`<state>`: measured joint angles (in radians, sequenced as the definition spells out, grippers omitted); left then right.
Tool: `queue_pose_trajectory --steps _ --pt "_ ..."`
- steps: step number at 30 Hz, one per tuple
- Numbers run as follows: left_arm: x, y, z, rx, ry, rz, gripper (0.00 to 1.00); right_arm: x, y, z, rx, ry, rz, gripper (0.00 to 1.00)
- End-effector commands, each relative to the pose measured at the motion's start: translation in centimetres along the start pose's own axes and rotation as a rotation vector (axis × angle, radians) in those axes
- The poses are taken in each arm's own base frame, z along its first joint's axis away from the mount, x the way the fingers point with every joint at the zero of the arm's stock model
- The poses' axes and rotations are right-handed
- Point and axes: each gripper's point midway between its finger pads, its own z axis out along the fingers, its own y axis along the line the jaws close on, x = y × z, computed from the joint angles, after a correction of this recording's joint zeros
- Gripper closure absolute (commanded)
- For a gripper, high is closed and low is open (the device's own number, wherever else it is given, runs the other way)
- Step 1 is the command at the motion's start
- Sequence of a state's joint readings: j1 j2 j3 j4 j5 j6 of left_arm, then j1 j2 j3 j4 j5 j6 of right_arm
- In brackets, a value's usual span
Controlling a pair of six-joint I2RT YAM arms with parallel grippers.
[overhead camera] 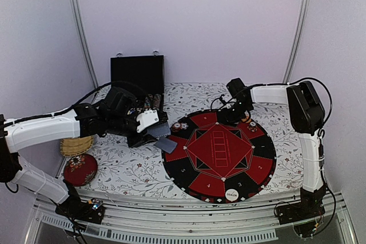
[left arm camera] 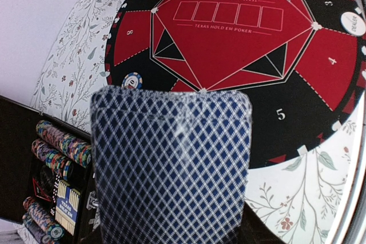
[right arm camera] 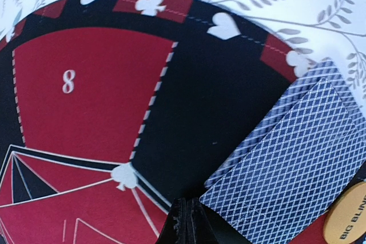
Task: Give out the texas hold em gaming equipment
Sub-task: Adjust the poker card in the big blind area, then pick up the poker card from the face-down deck piles.
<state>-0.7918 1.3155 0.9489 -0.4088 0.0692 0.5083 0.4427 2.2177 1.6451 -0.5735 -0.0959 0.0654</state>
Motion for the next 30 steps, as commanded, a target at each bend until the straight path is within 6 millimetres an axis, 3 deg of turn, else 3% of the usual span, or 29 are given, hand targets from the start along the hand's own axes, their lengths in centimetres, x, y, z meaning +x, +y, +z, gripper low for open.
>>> queue_pose_trajectory --steps 1,8,11,14,18,20,22,25,30 --pt "-0.4 -0.2 -0.5 -0.009 -0.023 0.019 0.49 0.2 -2.4 0.6 0.075 0.019 0.027 0.97" --pt "-0.5 -0.2 -0.6 -0.009 -0.025 0.020 0.49 -0.5 -2.0 0.4 0.048 0.008 0.001 0.97" --pt "-0.4 -0.2 -0.5 -0.007 -0.025 0.021 0.49 -1.0 -0.3 -0.5 -0.025 -0.009 -0.025 0.97" --pt "-0.4 -0.2 -0.5 -0.007 -0.025 0.021 0.49 -3.0 3.7 -4.1 -0.198 -0.106 -0.097 0.91" --pt "-0.5 -0.2 -0.6 -0.009 -0.026 0.023 0.49 -6.0 10.3 -12.5 -0.510 -0.339 -0.181 0.73" --pt "-0.4 -0.3 -0.6 -0.008 -0.026 0.025 0.49 -6.5 13.7 -17.1 -0.663 -0.454 -0.208 0.60" --pt "-0.5 -0.2 -0.5 -0.009 -0.025 0.024 0.49 -5.9 17.0 -19.5 -0.808 -0.518 -0.246 0.48" --pt "-0.4 -0.1 -0.5 -0.014 -0.023 0.024 0.49 -4.8 20.7 -20.7 -0.923 -0.515 -0.238 0.41" --pt "-0.5 -0.2 -0.6 -0.012 -0.027 0.023 0.49 -2.6 26.1 -20.2 -1.042 -0.455 -0.253 0.32"
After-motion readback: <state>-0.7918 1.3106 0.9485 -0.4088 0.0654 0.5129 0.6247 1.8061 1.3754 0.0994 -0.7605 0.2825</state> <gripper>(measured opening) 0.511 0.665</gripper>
